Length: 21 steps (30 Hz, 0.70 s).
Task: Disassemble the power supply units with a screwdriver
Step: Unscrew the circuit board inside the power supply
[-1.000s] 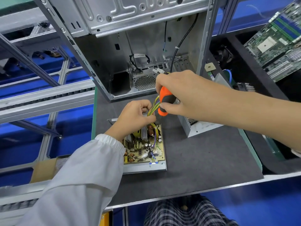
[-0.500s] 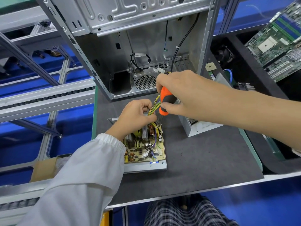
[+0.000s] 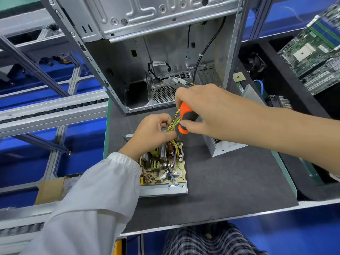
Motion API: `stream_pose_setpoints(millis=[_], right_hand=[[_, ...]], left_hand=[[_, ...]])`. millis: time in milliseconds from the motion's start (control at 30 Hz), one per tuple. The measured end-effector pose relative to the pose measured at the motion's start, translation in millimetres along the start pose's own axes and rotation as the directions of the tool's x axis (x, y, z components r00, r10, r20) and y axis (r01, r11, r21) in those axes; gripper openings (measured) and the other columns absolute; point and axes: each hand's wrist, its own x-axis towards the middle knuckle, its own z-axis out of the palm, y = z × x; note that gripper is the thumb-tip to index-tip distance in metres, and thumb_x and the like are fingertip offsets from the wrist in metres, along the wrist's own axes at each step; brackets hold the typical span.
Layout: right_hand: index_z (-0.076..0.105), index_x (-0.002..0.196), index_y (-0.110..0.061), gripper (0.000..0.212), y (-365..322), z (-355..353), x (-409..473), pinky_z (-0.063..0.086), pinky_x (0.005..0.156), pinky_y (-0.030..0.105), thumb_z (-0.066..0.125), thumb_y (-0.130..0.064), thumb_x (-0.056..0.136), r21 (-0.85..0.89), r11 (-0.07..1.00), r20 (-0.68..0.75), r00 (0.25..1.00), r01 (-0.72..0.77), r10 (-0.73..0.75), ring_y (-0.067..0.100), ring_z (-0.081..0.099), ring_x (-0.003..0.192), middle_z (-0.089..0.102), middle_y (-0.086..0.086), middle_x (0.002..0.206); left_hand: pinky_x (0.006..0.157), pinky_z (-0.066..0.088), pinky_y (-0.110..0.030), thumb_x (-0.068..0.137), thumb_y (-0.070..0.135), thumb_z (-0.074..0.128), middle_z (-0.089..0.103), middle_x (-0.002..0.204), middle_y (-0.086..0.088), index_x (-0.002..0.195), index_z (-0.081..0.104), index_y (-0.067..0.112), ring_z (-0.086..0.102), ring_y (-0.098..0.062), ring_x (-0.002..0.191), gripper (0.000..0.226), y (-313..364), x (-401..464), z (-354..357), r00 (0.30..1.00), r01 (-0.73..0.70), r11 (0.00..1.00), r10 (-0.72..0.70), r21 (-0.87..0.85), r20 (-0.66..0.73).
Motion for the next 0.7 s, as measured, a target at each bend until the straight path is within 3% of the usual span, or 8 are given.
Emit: stream_pose_setpoints(millis=[267, 400, 500, 600, 633, 700], right_hand=[[0.048, 0.101, -0.013, 0.022, 3.4, -1.5, 0.7, 0.048, 0.07, 0.04, 0.061, -0.025, 0.087, 0.051, 0.999, 0.022, 1.0, -0.011, 0.01, 0.023, 0.056, 0.08, 0.056, 0.0, 0.091], [0.045, 0.099, -0.012, 0.022, 2.5, -0.4, 1.3, 0.047, 0.066, 0.039, 0.059, -0.025, 0.089, 0.026, 1.0, 0.021, 1.0, 0.009, -0.01, 0.023, 0.054, 0.077, 0.056, 0.002, 0.089], [0.033, 0.092, -0.014, 0.032, 1.0, -1.1, 6.1, 0.033, 0.05, 0.035, 0.051, -0.04, 0.095, -0.137, 0.99, 0.011, 0.999, 0.037, -0.036, 0.023, 0.045, 0.063, 0.045, 0.001, 0.074], [0.029, 0.086, -0.014, 0.05, -6.7, -7.4, 13.7, 0.012, 0.044, 0.03, 0.021, -0.063, 0.09, -0.384, 0.923, -0.022, 0.999, 0.03, -0.042, 0.018, 0.021, 0.046, 0.026, 0.0, 0.059], [0.029, 0.085, -0.013, 0.053, -8.1, -8.8, 16.1, 0.009, 0.044, 0.029, 0.015, -0.064, 0.088, -0.432, 0.901, -0.024, 0.999, 0.028, -0.043, 0.017, 0.017, 0.045, 0.023, 0.0, 0.057], [0.031, 0.085, -0.014, 0.046, -7.0, -9.6, 23.6, 0.009, 0.045, 0.028, 0.021, -0.058, 0.094, -0.478, 0.877, -0.007, 0.998, 0.059, -0.07, 0.017, 0.016, 0.044, 0.022, 0.0, 0.056]], left_hand=[[0.07, 0.045, -0.044, 0.065, 0.029, 0.059, 0.058, 0.074, -0.028, 0.081, 0.063, 0.0, 0.04, -0.022, 0.066, 0.033, 3.0, -0.8, -0.4, 1.0, 0.024, 1.0, -0.024, 0.009, -0.005], [0.064, 0.038, -0.036, 0.063, 0.028, 0.059, 0.054, 0.065, -0.022, 0.077, 0.062, 0.002, 0.038, -0.02, 0.062, 0.03, 2.6, -0.6, 1.4, 1.0, 0.021, 1.0, -0.02, 0.017, -0.015], [0.063, 0.042, -0.034, 0.062, 0.031, 0.057, 0.055, 0.059, -0.007, 0.083, 0.068, 0.005, 0.045, -0.025, 0.061, 0.035, 1.4, -0.2, 0.1, 1.0, 0.012, 1.0, -0.012, 0.003, -0.002], [0.078, 0.049, -0.05, 0.064, 0.03, 0.06, 0.063, 0.084, -0.029, 0.086, 0.067, 0.004, 0.052, -0.025, 0.072, 0.035, -0.4, 0.9, 0.6, 1.0, 0.016, 1.0, -0.016, -0.019, 0.005], [0.077, 0.048, -0.05, 0.064, 0.033, 0.06, 0.061, 0.082, -0.03, 0.083, 0.065, 0.001, 0.048, -0.021, 0.071, 0.038, -0.2, 0.6, 0.9, 1.0, 0.029, 1.0, -0.029, -0.009, -0.001], [0.066, 0.042, -0.045, 0.065, 0.032, 0.063, 0.055, 0.068, -0.022, 0.076, 0.063, 0.004, 0.042, -0.015, 0.066, 0.03, -0.4, -0.1, 2.3, 0.999, 0.044, 0.999, -0.044, -0.011, -0.011]])
